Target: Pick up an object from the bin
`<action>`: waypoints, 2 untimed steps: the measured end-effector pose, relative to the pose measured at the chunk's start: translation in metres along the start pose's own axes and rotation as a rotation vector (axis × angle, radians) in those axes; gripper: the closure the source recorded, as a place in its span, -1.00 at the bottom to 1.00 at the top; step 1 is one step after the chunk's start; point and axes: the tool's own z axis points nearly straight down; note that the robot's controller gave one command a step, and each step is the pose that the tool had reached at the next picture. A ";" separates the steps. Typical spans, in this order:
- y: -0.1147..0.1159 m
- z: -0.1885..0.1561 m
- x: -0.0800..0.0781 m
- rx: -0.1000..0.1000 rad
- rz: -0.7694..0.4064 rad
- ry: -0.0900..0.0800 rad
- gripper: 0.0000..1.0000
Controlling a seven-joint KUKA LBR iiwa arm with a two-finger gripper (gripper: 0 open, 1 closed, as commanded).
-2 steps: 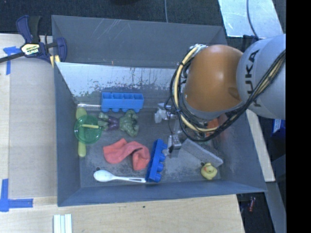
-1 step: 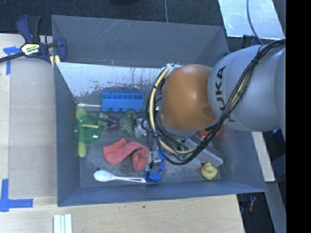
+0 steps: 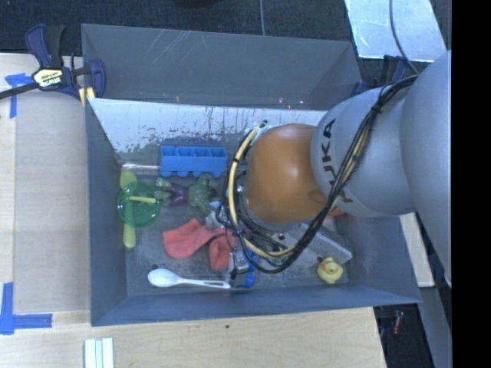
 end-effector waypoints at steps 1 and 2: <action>0.002 0.023 0.005 -0.001 0.136 0.001 -1.00; 0.013 0.032 -0.018 0.001 0.256 0.003 1.00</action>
Offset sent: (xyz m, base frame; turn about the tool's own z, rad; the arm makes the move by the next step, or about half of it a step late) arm 0.0148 0.0170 -0.0327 0.2570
